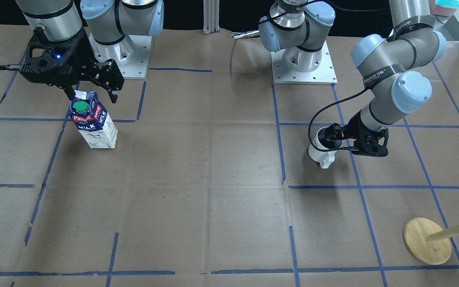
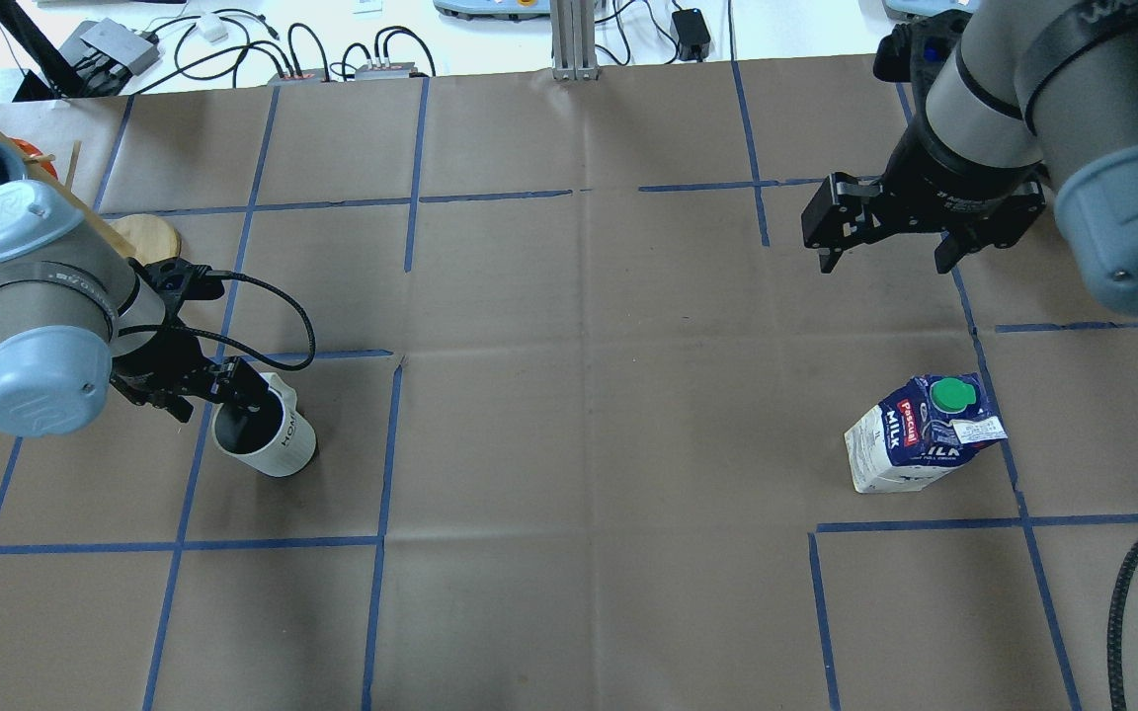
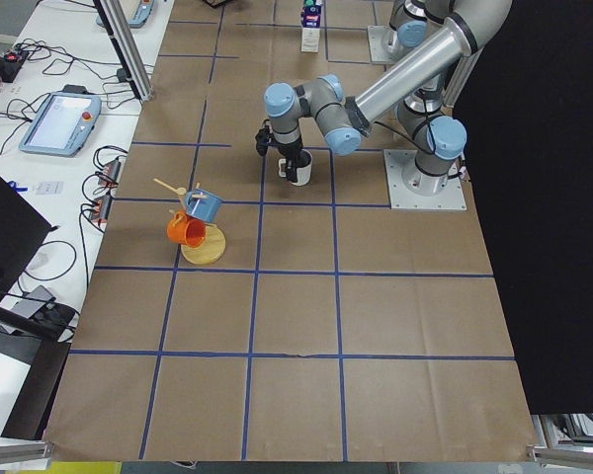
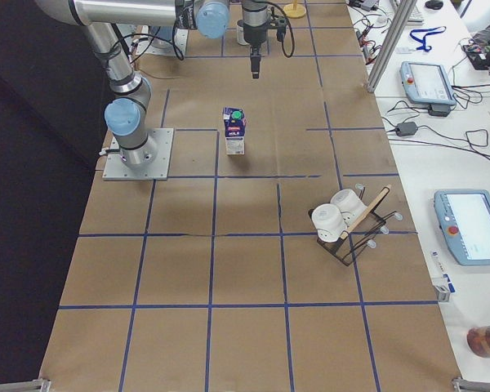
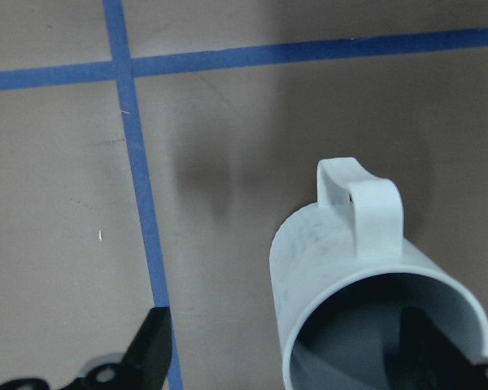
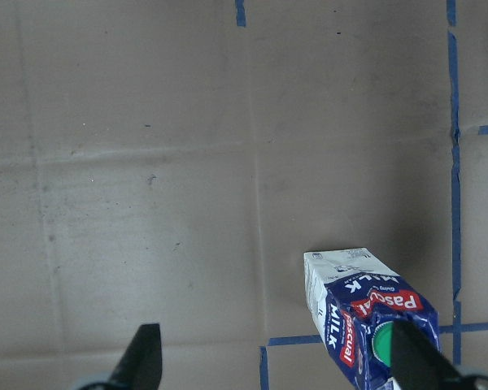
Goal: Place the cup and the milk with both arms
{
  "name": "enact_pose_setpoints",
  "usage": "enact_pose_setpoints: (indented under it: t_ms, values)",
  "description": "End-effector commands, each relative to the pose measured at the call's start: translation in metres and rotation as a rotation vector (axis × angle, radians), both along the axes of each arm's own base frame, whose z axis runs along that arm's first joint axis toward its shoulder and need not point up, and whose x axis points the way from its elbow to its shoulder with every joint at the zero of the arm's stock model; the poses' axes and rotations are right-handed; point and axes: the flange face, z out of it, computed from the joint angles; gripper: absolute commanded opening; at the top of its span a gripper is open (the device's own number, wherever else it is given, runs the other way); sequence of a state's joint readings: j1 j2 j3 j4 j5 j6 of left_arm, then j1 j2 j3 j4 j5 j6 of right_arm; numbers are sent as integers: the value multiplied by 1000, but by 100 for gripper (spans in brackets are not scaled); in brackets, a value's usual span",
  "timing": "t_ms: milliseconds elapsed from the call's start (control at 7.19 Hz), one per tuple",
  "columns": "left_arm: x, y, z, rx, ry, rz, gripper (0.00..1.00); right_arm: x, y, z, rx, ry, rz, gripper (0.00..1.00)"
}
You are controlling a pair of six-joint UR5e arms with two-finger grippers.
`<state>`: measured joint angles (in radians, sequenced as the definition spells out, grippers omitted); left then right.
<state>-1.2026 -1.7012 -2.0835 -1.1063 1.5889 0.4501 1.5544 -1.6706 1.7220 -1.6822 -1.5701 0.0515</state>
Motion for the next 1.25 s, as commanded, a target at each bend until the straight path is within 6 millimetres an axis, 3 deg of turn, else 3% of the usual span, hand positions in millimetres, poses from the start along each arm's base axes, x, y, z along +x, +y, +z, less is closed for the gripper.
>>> enact_pose_setpoints:
  t_ms: [0,139,278,417,557,835,974,1113]
  values:
    - [-1,2,-4,18,2,6,18,1,0,15,17,-4,-6,100]
    - [0,2,-3,14,0,8,4,1,0,13,20,-7,-4,100]
    - [1,-1,0,5,-4,11,0,1,0,13,20,-6,-4,100]
    - [0,-3,2,-5,-4,25,0,1,1,9,28,-8,-4,100]
    - [-14,-12,13,-39,-7,56,0,1,1,3,35,-9,-2,100]
    - [-85,-60,65,-174,28,-49,0,1,1,0,35,-9,4,100]
    - [-132,-95,71,-203,55,-111,0,1,1,0,35,-9,7,100]
    - [-170,-130,60,-198,57,-100,0,1,1,0,37,-9,8,100]
